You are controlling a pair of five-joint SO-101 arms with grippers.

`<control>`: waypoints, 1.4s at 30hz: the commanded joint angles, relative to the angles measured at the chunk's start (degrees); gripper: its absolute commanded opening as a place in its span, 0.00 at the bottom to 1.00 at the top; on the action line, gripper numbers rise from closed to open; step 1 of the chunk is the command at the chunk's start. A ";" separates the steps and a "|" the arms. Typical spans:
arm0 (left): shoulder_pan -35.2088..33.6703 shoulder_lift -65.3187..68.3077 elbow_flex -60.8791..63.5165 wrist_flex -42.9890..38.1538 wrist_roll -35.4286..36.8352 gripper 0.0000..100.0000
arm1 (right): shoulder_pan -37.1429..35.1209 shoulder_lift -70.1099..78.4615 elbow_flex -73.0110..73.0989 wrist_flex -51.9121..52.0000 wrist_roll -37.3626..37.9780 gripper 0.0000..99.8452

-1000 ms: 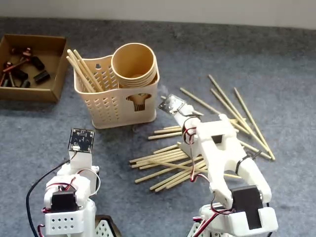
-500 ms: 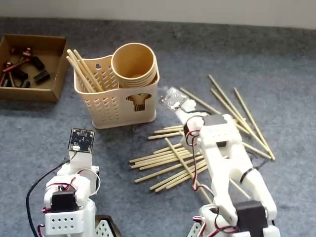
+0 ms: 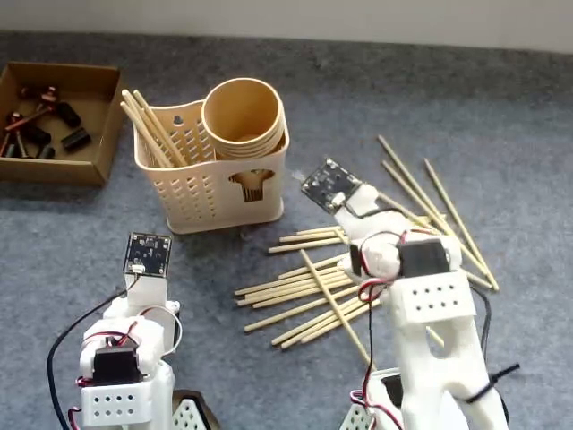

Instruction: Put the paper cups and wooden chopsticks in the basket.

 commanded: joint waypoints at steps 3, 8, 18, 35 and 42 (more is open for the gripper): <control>-0.40 -0.22 1.19 0.18 -0.26 0.01 | 0.75 -9.19 -0.04 5.76 0.35 0.00; -0.40 -0.22 1.19 0.18 -0.26 0.01 | 0.75 -16.48 0.04 9.63 0.35 0.00; -0.40 -0.22 1.19 0.18 -0.26 0.01 | 0.66 -24.04 0.04 15.43 0.35 0.00; -0.40 -0.22 1.19 0.18 -0.26 0.01 | 0.66 -32.22 -0.48 17.10 0.35 0.00; -0.40 -0.22 1.19 0.18 -0.26 0.01 | 0.40 -32.22 -0.92 16.48 -1.41 0.00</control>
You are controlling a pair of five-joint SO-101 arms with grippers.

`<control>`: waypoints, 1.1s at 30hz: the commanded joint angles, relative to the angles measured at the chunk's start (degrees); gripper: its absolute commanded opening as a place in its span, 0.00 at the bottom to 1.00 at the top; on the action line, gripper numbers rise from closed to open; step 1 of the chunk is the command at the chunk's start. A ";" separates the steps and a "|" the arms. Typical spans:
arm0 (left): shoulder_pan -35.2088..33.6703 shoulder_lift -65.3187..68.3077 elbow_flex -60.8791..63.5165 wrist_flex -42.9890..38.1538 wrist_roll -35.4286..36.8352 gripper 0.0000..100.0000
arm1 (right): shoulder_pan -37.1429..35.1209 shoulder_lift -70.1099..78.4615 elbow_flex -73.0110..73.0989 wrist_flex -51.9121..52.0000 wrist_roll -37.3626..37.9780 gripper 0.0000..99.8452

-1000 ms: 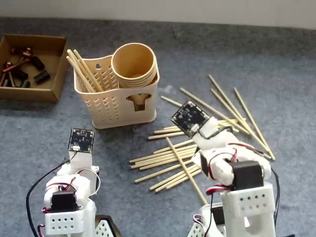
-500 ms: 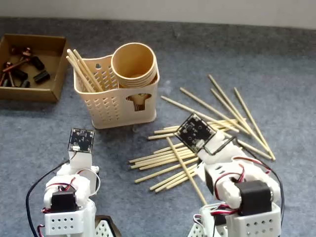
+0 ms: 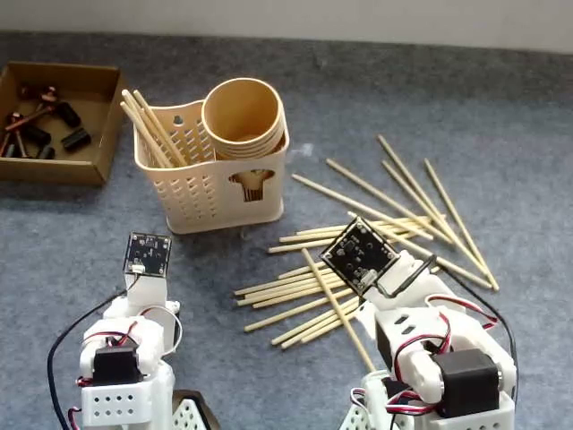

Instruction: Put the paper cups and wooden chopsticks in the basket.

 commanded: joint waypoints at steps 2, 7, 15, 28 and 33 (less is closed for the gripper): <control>-0.40 -0.22 1.19 0.18 -0.26 0.01 | 0.22 -0.22 -3.12 -0.22 -3.08 0.00; -0.40 -0.22 1.19 0.18 -0.26 0.01 | 0.13 -0.04 -10.77 -0.22 -6.95 0.00; -0.40 -0.22 1.19 0.18 -0.26 0.01 | 0.13 -0.04 -18.24 -0.75 -12.84 0.00; -0.13 -0.22 1.19 0.18 -0.26 0.01 | -6.46 -0.04 -18.77 -17.01 -28.48 0.00; -0.22 -0.22 1.19 0.18 -0.26 0.01 | -13.85 0.04 -18.42 -27.12 -33.41 0.00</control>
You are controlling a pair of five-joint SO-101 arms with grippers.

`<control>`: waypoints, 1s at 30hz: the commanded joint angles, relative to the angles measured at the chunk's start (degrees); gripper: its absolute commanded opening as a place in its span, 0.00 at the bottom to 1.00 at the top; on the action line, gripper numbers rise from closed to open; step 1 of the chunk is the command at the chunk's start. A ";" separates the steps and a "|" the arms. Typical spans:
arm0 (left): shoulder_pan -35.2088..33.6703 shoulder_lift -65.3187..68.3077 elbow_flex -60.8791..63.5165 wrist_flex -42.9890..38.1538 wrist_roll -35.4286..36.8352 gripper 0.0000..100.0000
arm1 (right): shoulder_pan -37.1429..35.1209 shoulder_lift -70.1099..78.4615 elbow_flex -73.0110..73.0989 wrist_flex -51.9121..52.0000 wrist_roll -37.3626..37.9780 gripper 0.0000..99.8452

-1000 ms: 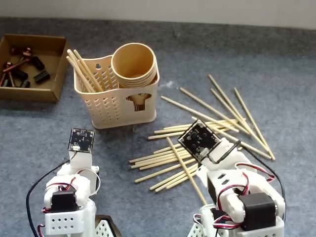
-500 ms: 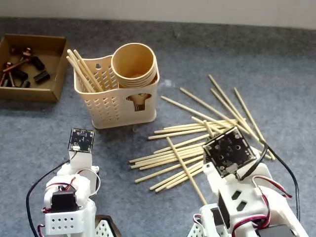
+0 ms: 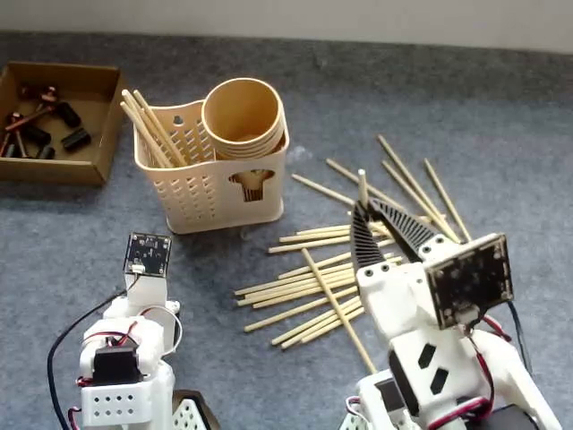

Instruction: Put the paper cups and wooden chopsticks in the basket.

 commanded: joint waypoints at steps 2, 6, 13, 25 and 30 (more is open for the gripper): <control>-0.22 -0.22 1.19 0.18 -0.26 0.01 | -5.41 0.22 -1.19 -10.59 -2.81 0.00; -0.22 -0.22 1.19 0.18 -0.26 0.01 | -8.40 0.31 -1.19 -16.13 -4.13 0.01; -0.22 -0.22 1.19 0.18 -0.26 0.01 | -12.44 2.77 -1.10 -28.62 -4.31 0.01; -0.22 -0.22 1.19 0.18 -0.26 0.01 | -17.63 21.05 -1.10 -57.10 -4.31 0.01; -0.22 -0.22 1.19 0.18 -0.26 0.01 | -18.51 29.14 -1.10 -67.30 -4.31 0.01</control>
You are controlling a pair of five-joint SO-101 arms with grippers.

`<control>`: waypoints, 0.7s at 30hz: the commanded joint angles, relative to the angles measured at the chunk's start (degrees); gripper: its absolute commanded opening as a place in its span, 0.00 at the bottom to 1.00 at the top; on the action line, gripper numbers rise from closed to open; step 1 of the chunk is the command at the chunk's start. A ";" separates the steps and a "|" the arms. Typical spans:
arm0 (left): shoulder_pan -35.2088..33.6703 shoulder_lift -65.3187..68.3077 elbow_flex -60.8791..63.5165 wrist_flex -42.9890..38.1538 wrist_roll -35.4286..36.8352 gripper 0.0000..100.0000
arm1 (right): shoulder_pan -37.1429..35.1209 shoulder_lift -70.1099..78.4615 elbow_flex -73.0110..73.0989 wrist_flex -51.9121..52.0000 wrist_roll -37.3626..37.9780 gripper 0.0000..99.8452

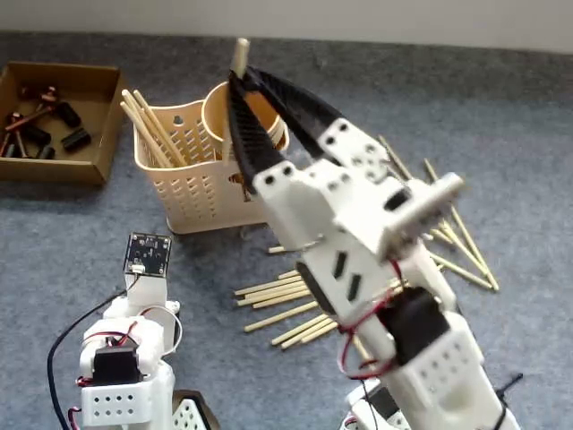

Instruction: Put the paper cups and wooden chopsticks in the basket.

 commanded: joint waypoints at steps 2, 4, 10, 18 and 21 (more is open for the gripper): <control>-0.22 -0.22 1.19 0.18 -0.26 0.01 | -0.75 6.81 -1.10 -10.59 -0.44 0.01; -0.22 -0.22 1.19 0.18 -0.26 0.01 | -0.75 9.89 -1.10 -13.67 -0.44 0.01; -0.22 -0.22 1.19 0.18 -0.26 0.01 | -2.77 16.66 -1.10 -18.33 -0.44 0.01; -0.22 -0.22 1.19 0.18 -0.26 0.01 | -3.12 21.49 -1.01 -18.33 -0.44 0.01; -0.22 -0.22 1.19 0.18 -0.26 0.01 | -3.30 21.85 0.22 -18.33 -0.44 0.01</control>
